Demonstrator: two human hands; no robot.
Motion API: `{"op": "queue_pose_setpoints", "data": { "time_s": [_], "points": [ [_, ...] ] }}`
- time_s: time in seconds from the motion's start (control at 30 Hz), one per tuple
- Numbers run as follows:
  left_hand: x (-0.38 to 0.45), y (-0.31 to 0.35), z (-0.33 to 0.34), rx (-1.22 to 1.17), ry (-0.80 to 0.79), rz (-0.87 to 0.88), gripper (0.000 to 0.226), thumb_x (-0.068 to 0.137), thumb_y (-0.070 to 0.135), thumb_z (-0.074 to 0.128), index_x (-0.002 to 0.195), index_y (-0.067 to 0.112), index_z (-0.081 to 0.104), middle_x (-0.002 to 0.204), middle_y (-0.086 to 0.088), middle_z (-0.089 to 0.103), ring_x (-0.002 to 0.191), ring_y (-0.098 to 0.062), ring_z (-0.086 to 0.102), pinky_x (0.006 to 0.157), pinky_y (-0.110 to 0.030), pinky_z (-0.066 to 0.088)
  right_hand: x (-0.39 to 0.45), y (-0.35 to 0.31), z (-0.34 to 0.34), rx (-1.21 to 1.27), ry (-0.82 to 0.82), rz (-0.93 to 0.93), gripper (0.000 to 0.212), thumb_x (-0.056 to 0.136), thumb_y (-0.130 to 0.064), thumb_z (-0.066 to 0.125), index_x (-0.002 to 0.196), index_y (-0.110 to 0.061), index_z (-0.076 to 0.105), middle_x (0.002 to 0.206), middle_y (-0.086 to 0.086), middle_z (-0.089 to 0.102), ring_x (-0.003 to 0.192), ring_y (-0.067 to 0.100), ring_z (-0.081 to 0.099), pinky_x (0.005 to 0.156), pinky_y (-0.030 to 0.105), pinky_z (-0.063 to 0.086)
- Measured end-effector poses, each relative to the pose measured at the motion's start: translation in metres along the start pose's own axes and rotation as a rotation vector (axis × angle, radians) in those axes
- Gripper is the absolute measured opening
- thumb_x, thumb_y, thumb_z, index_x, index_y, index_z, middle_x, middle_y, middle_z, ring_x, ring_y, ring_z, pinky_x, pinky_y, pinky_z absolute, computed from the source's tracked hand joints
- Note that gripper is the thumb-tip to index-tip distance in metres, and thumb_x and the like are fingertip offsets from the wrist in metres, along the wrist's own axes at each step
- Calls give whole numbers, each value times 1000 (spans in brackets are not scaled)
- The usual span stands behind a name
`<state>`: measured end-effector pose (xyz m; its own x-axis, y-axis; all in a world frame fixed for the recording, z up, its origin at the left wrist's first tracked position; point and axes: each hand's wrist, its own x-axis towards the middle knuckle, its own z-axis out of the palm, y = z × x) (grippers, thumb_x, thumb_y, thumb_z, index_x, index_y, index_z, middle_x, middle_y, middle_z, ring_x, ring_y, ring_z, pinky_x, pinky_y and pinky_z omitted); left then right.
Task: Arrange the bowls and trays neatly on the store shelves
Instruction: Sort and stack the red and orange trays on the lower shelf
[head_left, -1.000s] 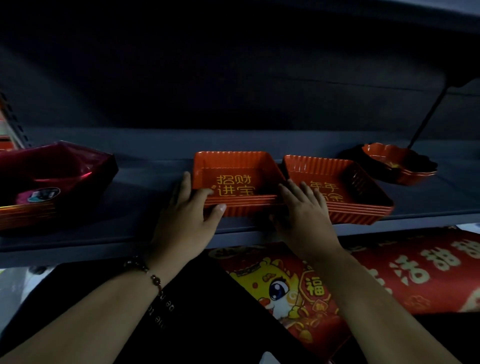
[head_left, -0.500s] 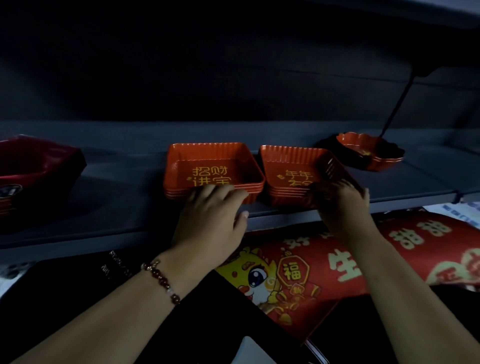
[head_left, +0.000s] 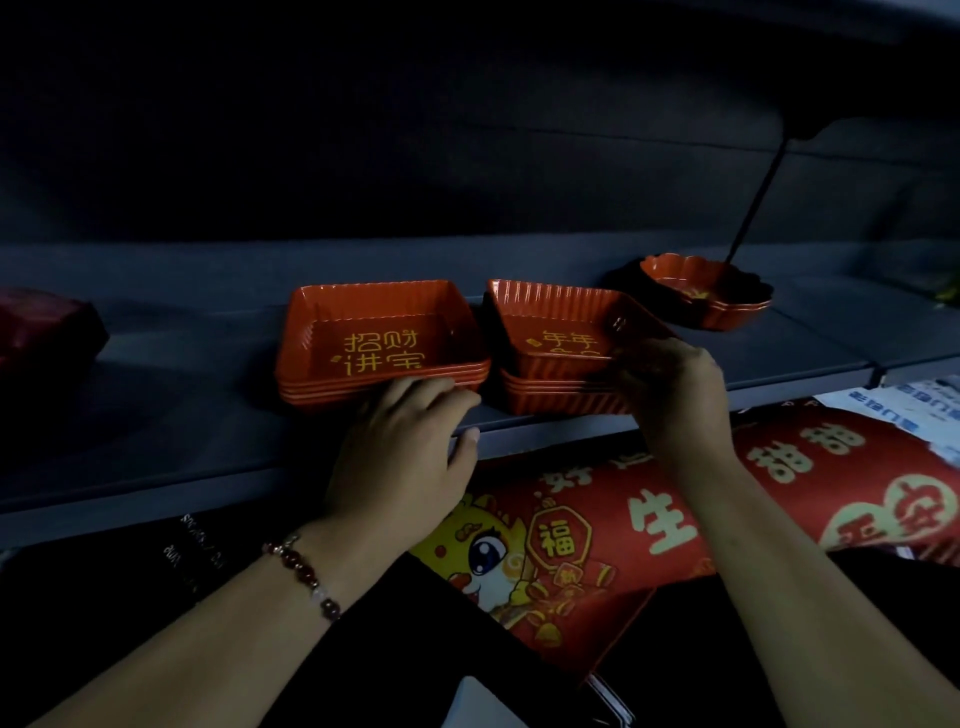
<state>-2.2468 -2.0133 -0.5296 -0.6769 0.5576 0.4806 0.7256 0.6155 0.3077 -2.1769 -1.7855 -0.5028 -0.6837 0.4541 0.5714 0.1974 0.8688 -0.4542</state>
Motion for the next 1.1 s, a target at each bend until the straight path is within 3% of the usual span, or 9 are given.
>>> {"op": "queue_pose_setpoints", "data": {
  "time_s": [0.17,0.23,0.37,0.47,0.57,0.73,0.9,1.0,1.1],
  "points": [
    [1,3,0,-164,-1,-82,33,93,34,55,126,28,60,131,14,53,124,-10,43,101,-32,39,-2,-9,-11,38,77,-37,24,83,-7,68,106,-11,72,103,9,69,99,30,60,89,43,48],
    [1,6,0,-341,2,-184,30,93,33,56,124,32,60,126,19,54,120,-5,46,98,-29,40,-3,-12,-17,16,93,-7,28,86,-10,65,113,-12,69,111,6,66,111,27,52,92,28,36],
    [5,15,-10,-807,28,-401,24,93,31,59,116,34,62,114,19,60,109,-1,55,83,-14,41,-7,-27,-31,2,136,-53,28,86,-14,63,114,-16,68,113,1,62,118,22,45,96,22,26],
    [7,17,-23,-1071,57,-442,29,83,53,57,109,42,58,113,15,63,104,-4,61,88,-24,48,-16,-42,-37,73,141,-118,25,87,-15,63,111,-19,69,106,-11,58,115,8,40,94,11,24],
    [5,18,-31,-1251,23,-466,50,76,70,59,118,43,57,117,15,65,102,-9,66,87,-33,52,-27,-58,-34,96,143,-204,23,87,-15,64,108,-20,69,103,-16,54,110,0,35,100,21,28],
    [1,14,-41,-1387,133,-687,24,89,29,64,112,23,65,108,0,71,89,-19,69,69,-29,53,-37,-77,-22,176,101,-284,22,85,-21,65,107,-25,69,106,-13,52,111,5,40,100,24,32],
    [-3,-4,-54,-1445,169,-810,19,91,17,61,109,20,65,103,-3,71,90,-21,69,70,-29,57,-34,-88,-20,590,78,82,36,90,-28,61,122,-40,52,131,-15,43,121,-3,42,98,15,38],
    [-6,-18,-60,-1384,229,-802,17,91,15,61,102,27,68,99,0,74,88,-21,70,75,-32,57,-26,-88,-10,892,-22,373,40,92,-29,59,130,-35,47,124,-14,57,110,-1,55,95,23,46],
    [-7,-29,-66,-1385,274,-805,18,91,13,62,103,26,65,98,-2,73,86,-22,71,73,-33,58,-18,-87,3,901,-73,413,39,89,-21,60,127,-27,51,115,-12,62,106,5,60,88,23,48]
  ]
}}
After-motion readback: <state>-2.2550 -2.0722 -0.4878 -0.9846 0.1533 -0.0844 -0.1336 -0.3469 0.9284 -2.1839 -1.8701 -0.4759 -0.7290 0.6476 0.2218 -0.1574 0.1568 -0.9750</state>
